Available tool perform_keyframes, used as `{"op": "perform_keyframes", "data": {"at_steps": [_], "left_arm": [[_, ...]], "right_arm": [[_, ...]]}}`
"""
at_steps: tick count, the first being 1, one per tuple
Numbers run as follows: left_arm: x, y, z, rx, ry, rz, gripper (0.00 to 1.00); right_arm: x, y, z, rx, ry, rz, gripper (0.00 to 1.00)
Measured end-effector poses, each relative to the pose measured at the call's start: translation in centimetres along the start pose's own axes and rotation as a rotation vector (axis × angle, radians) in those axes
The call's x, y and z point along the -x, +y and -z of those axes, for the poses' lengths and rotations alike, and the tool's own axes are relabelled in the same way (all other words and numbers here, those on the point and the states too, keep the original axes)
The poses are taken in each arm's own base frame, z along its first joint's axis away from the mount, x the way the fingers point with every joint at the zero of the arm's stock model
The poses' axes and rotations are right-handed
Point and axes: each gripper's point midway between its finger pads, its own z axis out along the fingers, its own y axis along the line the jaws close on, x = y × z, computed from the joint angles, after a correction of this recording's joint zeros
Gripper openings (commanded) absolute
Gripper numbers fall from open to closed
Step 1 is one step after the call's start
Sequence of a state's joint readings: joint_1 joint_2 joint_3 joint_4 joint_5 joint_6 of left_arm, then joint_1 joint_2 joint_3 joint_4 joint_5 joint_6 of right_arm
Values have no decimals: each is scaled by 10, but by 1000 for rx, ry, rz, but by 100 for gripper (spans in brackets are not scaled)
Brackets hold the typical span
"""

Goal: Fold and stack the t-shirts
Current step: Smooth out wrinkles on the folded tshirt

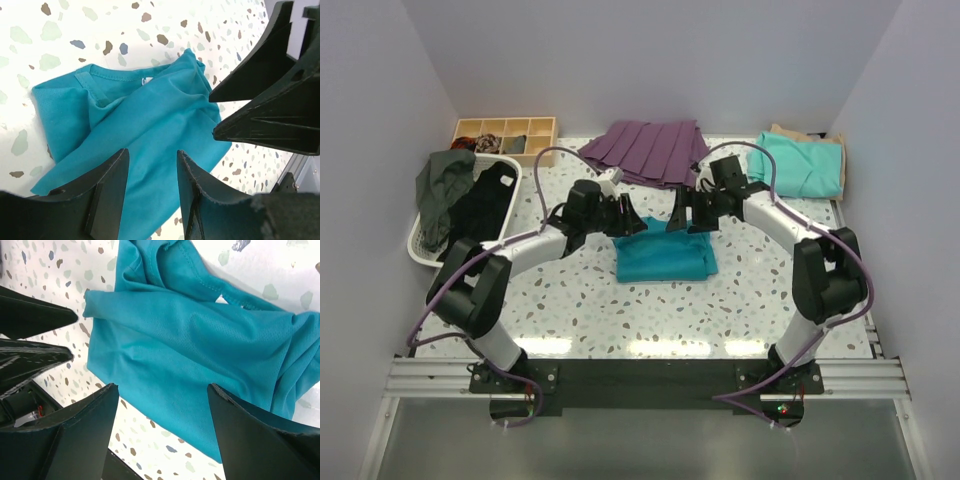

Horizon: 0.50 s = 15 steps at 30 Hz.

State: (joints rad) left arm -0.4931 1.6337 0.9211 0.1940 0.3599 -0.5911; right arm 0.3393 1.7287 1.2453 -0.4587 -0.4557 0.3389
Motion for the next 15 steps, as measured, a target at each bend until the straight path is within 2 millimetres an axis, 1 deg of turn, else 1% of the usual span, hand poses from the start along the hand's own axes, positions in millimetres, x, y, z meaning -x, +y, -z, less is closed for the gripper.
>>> {"op": "perform_keyframes", "data": {"at_steps": [2, 5, 11, 15], "left_arm": [[-3, 3, -6, 2, 16, 6, 48], [-13, 8, -10, 5, 49, 17, 48], [-19, 3, -10, -32, 80, 21, 48], [-27, 8, -20, -38, 112, 24, 47]], "right_arm": [[3, 0, -2, -1, 1, 2, 77], [5, -2, -6, -4, 6, 1, 76], [4, -6, -13, -9, 21, -5, 77], [2, -16, -25, -32, 38, -15, 77]]}}
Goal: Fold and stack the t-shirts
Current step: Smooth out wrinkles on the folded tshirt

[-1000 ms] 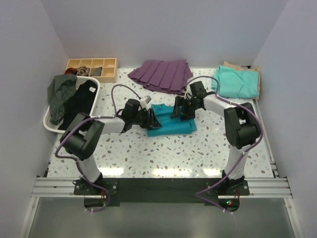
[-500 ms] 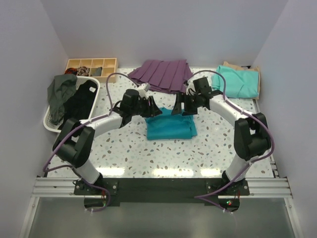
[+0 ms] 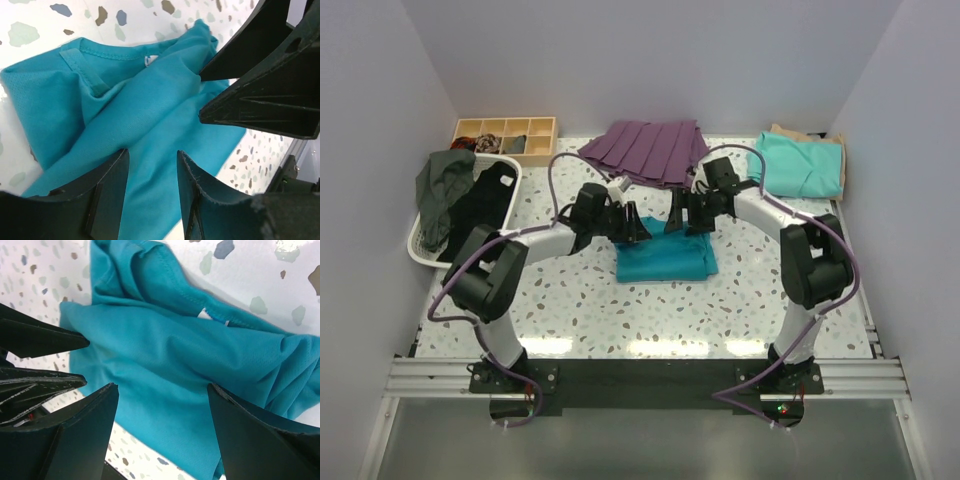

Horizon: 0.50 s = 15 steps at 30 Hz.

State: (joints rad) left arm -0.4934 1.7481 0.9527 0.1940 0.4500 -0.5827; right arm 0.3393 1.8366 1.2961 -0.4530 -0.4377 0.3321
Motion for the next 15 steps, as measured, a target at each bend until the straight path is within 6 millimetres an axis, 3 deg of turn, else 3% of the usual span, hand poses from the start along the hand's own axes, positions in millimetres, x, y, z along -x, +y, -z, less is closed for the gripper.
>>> {"op": "perform_keyframes", "data": {"at_steps": [4, 8, 15], "left_arm": [[-5, 16, -21, 25, 36, -9, 46], [5, 29, -36, 62, 33, -53, 46], [44, 38, -41, 87, -47, -122, 46]], "right_arm": [[-1, -13, -19, -26, 22, -12, 77], [-1, -26, -32, -66, 36, -11, 77], [10, -37, -30, -115, 3, 30, 77]]}}
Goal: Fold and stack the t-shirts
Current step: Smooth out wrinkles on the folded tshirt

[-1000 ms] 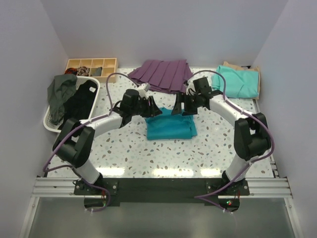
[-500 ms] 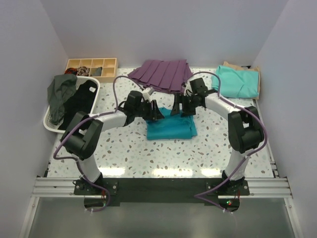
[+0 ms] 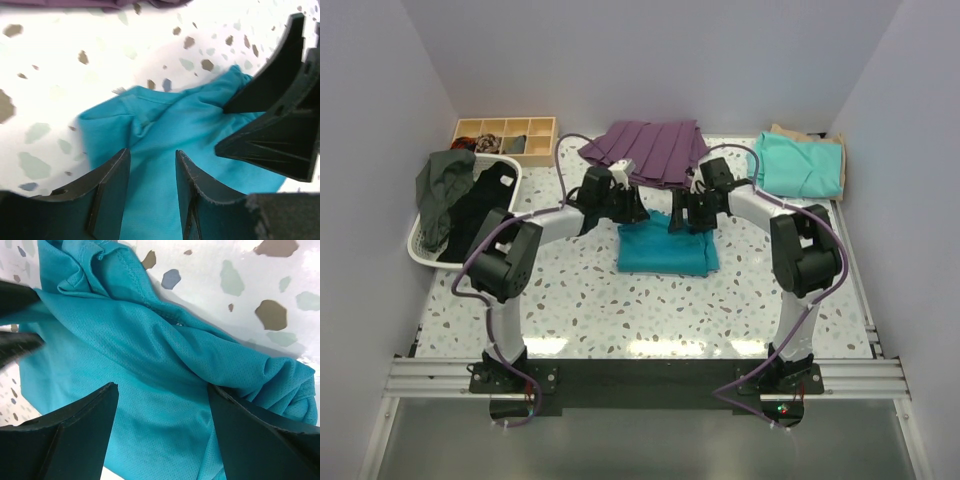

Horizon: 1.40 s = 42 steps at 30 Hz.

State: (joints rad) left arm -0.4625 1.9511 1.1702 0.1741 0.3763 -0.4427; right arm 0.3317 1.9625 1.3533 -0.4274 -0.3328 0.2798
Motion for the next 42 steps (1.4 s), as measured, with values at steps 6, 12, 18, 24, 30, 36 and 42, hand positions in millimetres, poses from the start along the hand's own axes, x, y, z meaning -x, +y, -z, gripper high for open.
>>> {"op": "perform_keyframes", "data": {"at_steps": [6, 12, 18, 24, 30, 36, 42], "left_arm": [[6, 37, -8, 64, -12, 6, 43], [5, 63, -9, 156, -22, 11, 45], [41, 46, 41, 223, -152, -32, 46], [94, -12, 95, 100, -308, -118, 47], [60, -40, 76, -32, -193, -146, 46], [6, -23, 43, -55, -32, -102, 46], [-21, -10, 29, -50, 49, -72, 46]], "right_arm": [[8, -14, 2, -39, -30, 16, 78], [20, -19, 4, -38, -70, 24, 83], [42, -7, 36, -40, -166, 51, 84], [66, 10, 90, -36, -301, 88, 84], [33, 5, 85, -17, -239, 63, 84], [-5, 13, 69, 67, -139, 9, 84], [-23, 44, 61, 175, -90, 20, 84]]}}
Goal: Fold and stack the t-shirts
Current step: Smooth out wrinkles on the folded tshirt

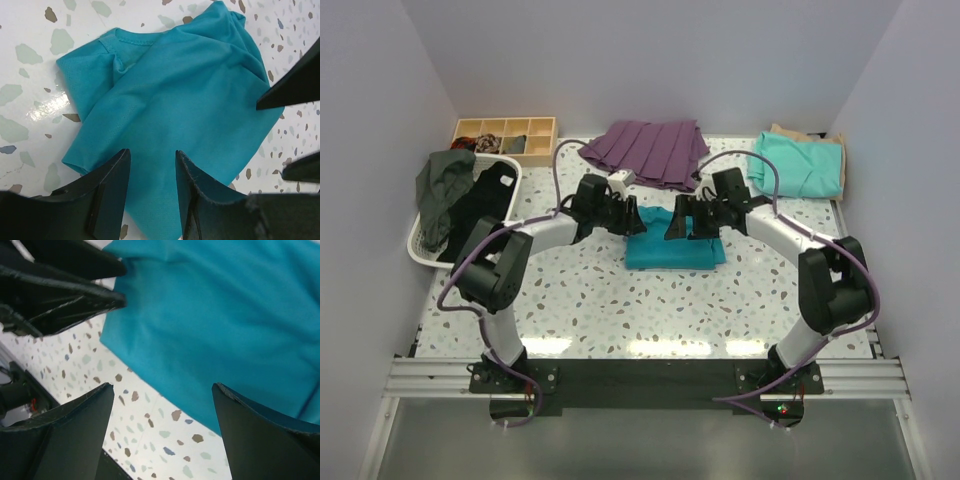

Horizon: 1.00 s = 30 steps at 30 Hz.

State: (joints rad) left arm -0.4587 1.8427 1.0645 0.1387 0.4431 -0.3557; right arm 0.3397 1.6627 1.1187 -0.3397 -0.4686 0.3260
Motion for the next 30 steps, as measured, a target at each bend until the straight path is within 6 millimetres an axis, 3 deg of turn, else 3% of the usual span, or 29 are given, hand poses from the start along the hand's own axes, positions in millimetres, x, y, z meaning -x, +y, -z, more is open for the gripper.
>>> {"op": "perform_keyframes", "data": {"at_steps": [7, 19, 24, 30], "left_arm": [[-11, 9, -12, 8, 33, 16, 45], [12, 18, -40, 12, 8, 6, 45], [14, 32, -49, 28, 9, 20, 44], [22, 55, -43, 64, -13, 46, 44]], "right_arm": [[-26, 16, -11, 64, 57, -2, 84], [-60, -9, -35, 30, 148, -50, 84], [-62, -9, -36, 42, 147, -46, 84], [-61, -8, -33, 47, 140, -27, 85]]}}
